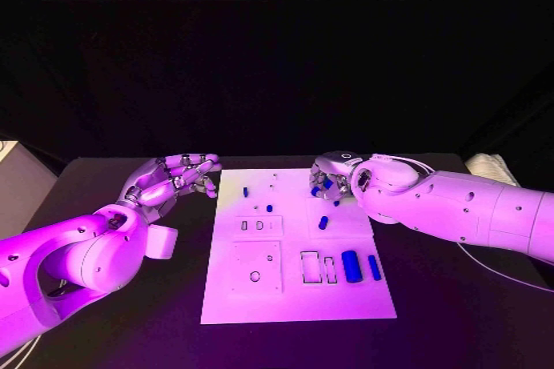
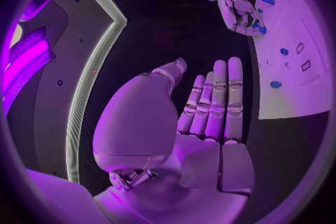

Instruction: Assemble the parts on the task board

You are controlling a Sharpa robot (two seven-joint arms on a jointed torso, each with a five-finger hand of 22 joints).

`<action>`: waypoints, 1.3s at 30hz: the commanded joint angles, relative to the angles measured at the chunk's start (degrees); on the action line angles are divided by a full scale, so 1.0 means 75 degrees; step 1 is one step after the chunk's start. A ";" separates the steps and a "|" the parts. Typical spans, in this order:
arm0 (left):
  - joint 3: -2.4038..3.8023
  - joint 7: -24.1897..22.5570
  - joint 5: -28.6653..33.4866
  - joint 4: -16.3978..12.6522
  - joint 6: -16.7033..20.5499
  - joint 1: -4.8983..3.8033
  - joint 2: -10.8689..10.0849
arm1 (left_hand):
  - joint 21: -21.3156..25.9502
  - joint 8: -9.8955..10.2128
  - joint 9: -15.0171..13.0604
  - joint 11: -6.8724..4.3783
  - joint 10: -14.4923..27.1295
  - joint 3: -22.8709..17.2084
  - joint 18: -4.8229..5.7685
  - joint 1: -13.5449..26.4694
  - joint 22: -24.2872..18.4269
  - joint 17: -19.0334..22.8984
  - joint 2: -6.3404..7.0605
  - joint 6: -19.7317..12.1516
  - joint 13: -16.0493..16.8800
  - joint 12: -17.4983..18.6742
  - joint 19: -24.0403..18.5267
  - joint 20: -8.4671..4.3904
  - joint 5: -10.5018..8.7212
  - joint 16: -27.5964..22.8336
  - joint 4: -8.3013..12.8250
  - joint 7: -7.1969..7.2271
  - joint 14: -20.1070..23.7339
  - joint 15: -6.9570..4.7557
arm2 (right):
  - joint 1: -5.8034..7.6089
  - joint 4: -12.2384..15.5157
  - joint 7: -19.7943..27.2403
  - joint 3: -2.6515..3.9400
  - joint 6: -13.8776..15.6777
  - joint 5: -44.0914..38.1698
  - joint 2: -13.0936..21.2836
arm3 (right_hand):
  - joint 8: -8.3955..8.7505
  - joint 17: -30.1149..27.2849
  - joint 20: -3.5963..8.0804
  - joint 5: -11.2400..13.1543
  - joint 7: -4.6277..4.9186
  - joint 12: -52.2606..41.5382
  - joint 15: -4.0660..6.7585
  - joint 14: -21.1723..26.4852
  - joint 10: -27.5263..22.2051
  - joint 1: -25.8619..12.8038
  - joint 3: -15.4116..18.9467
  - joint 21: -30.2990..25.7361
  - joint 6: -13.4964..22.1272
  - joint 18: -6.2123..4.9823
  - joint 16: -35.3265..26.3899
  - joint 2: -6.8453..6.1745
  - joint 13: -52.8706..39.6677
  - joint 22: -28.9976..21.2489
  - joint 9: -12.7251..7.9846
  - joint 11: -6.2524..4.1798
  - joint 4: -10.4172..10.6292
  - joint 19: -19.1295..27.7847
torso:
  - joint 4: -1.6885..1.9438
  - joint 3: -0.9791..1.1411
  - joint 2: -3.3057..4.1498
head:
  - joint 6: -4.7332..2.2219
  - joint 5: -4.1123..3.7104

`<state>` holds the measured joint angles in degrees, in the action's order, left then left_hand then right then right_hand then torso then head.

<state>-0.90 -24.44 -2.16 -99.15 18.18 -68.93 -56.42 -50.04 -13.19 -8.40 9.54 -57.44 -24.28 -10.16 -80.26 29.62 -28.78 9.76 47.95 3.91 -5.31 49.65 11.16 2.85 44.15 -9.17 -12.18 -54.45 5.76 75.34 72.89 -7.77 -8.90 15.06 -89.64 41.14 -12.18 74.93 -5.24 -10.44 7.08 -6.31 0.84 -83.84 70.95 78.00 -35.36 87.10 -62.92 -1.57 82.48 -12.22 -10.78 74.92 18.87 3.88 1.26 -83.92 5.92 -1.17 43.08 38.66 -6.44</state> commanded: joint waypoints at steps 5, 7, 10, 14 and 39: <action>0.0007 -0.0001 -0.0016 0.0005 -0.0158 -0.0011 0.0005 | -0.0063 0.0044 0.0016 0.0042 0.0023 -0.0056 -0.0028 0.0058 0.0015 0.0011 -0.0015 -0.0032 0.0003 0.0040 -0.0070 0.0000 0.0018 0.0044 0.0007 -0.0165 0.0062 0.0015 | -0.0004 0.0095 -0.0274 -0.0001 0.0748 -0.0233 -0.0010 | -0.0071 0.0255 0.0066 -0.0075 0.0006 -0.0026 0.0052 -0.0472 0.0170 0.0182 -0.0051 0.0051 -0.0072 0.0091 0.0060 0.0146 -0.0121 0.1520 0.0058 -0.0098 -0.0075 -0.0576 | 0.0013 -0.0008 0.0012 | -0.0034 -0.0010; 0.0007 0.0000 -0.0016 0.0009 -0.0157 -0.0011 0.0006 | -0.0063 0.0044 0.0016 0.0042 0.0023 -0.0056 -0.0028 0.0058 0.0015 0.0011 -0.0015 -0.0032 0.0003 0.0040 -0.0070 0.0000 0.0018 0.0044 0.0007 -0.0165 0.0062 0.0015 | 0.0009 0.0139 -0.0328 0.0005 0.0878 -0.0257 -0.0015 | -0.0082 0.0258 0.0066 -0.0070 0.0005 -0.0023 0.0053 -0.0472 0.0178 0.0169 -0.0053 0.0056 -0.0082 0.0093 0.0063 0.0142 -0.0126 0.1527 0.0072 -0.0099 -0.0083 -0.0580 | 0.0016 -0.0009 0.0012 | -0.0045 -0.0012; 0.0007 0.0001 -0.0016 0.0012 -0.0156 -0.0011 0.0009 | -0.0063 0.0044 0.0016 0.0042 0.0023 -0.0056 -0.0028 0.0058 0.0015 0.0011 -0.0015 -0.0032 0.0003 0.0040 -0.0070 0.0000 0.0018 0.0044 0.0007 -0.0165 0.0062 0.0015 | 0.0038 0.0197 -0.0395 0.0020 0.1015 -0.0285 -0.0037 | -0.0094 0.0263 0.0067 -0.0056 0.0004 -0.0016 0.0053 -0.0474 0.0186 0.0147 -0.0053 0.0056 -0.0090 0.0093 0.0067 0.0133 -0.0131 0.1528 0.0090 -0.0100 -0.0094 -0.0579 | 0.0013 -0.0010 0.0011 | -0.0065 0.0001; 0.0007 0.0002 -0.0016 0.0009 -0.0161 -0.0011 0.0012 | -0.0073 0.0047 0.0017 0.0046 0.0030 -0.0063 -0.0029 0.0061 0.0021 0.0012 -0.0027 -0.0036 0.0003 0.0043 -0.0082 0.0003 0.0018 0.0050 0.0004 -0.0169 0.0066 0.0018 | 0.0091 0.0211 -0.0463 0.0044 0.1174 -0.0335 -0.0131 | -0.0105 0.0269 0.0067 -0.0037 0.0004 -0.0006 0.0053 -0.0476 0.0192 0.0106 -0.0048 0.0059 -0.0092 0.0094 0.0072 0.0117 -0.0138 0.1532 0.0113 -0.0098 -0.0100 -0.0581 | 0.0011 -0.0011 0.0021 | -0.0089 0.0001; 0.0008 0.0018 -0.0016 0.0001 -0.0209 -0.0013 0.0064 | -0.0080 0.0048 0.0017 0.0047 0.0032 -0.0067 -0.0029 0.0059 0.0025 0.0013 -0.0031 -0.0038 0.0003 0.0043 -0.0089 0.0005 0.0018 0.0054 0.0006 -0.0170 0.0068 0.0020 | 0.0065 -0.1120 -0.0479 0.0090 0.1505 -0.0325 -0.1573 | -0.0092 0.0254 0.0060 0.0014 0.0015 0.0094 0.0039 -0.0472 0.0146 -0.0070 -0.0045 0.0032 -0.0004 0.0084 0.0072 0.0027 -0.0144 0.1496 0.0192 -0.0077 -0.0120 -0.0560 | 0.0058 -0.0021 0.0056 | -0.0093 0.0025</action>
<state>-0.89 -24.07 -2.16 -99.01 17.78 -68.94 -56.03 -50.32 -13.19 -8.34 9.73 -57.24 -24.44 -10.17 -80.26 29.72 -28.77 9.76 47.95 3.90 -5.32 49.24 11.15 2.85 44.37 -9.01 -12.18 -54.25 5.95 75.87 65.00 -11.41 -8.25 25.79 -91.56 29.59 -12.61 74.91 -5.24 -10.72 7.12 -5.96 0.83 -83.83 71.15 78.01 -35.67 87.31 -63.28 -1.24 82.69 -12.23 -10.77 74.93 20.23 4.08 0.64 -83.91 6.34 -1.32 43.45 37.99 -6.34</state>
